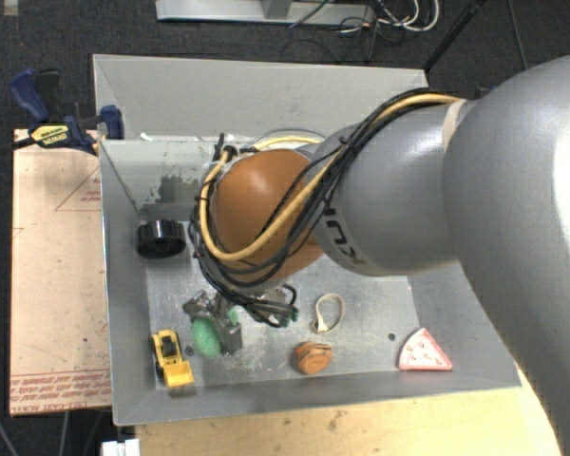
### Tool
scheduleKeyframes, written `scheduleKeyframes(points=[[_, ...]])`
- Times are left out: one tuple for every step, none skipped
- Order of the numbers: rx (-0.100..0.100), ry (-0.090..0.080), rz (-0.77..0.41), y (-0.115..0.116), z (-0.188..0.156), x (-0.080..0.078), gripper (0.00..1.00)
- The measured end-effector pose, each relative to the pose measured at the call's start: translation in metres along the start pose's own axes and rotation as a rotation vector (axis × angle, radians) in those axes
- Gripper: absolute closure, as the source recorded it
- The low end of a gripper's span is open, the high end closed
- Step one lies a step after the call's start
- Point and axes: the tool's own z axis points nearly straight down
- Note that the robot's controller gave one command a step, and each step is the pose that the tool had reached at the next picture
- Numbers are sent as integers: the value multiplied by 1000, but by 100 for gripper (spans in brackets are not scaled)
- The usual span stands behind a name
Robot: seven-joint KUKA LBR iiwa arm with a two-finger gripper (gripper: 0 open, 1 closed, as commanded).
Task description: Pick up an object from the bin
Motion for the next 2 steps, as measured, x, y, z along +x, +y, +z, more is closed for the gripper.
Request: scheduleKeyframes(points=[[-2,5,30,9,-66,13,100],[1,-6,31,2,-26,14,100]])
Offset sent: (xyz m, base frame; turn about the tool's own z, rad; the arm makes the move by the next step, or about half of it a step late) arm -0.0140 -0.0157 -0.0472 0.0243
